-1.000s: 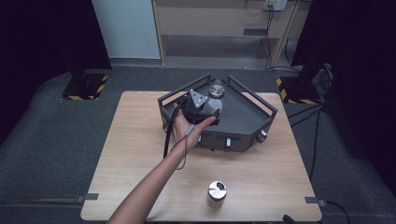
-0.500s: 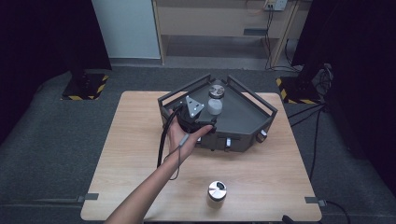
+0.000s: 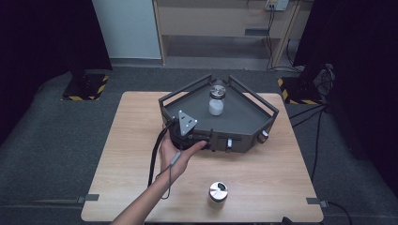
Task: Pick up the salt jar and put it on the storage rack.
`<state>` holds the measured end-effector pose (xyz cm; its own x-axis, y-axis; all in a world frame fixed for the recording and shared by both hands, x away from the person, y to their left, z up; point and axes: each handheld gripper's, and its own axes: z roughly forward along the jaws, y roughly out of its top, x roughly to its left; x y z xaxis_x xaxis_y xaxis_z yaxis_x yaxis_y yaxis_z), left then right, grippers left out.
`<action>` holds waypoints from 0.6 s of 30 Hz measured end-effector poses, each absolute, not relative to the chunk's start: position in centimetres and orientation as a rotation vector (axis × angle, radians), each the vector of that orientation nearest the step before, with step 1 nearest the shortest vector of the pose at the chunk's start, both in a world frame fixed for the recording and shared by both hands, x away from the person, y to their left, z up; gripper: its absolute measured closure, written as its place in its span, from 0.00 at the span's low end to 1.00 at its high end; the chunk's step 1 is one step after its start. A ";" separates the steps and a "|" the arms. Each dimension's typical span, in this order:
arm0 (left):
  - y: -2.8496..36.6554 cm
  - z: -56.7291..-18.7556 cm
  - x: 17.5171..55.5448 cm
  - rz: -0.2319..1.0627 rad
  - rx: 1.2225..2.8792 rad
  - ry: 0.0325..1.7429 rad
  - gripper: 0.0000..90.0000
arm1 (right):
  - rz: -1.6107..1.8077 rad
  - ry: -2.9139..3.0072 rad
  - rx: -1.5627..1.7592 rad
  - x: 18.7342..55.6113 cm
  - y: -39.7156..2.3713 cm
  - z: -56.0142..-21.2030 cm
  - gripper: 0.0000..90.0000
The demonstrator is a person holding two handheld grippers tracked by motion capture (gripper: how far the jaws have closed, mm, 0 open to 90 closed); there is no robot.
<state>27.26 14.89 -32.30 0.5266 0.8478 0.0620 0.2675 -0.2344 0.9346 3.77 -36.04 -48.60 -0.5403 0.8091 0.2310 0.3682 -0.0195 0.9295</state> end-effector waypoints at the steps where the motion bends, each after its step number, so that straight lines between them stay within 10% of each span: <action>1: 15.0 -32.4 26.9 0.727 1.769 0.933 0.02 | 1.580 1.884 1.229 3.7 -36.0 -48.6 0.05; 18: 17.0 -35.5 21.9 0.692 1.778 0.962 0.02 | 1.570 1.898 1.200 3.6 -35.7 -48.5 0.05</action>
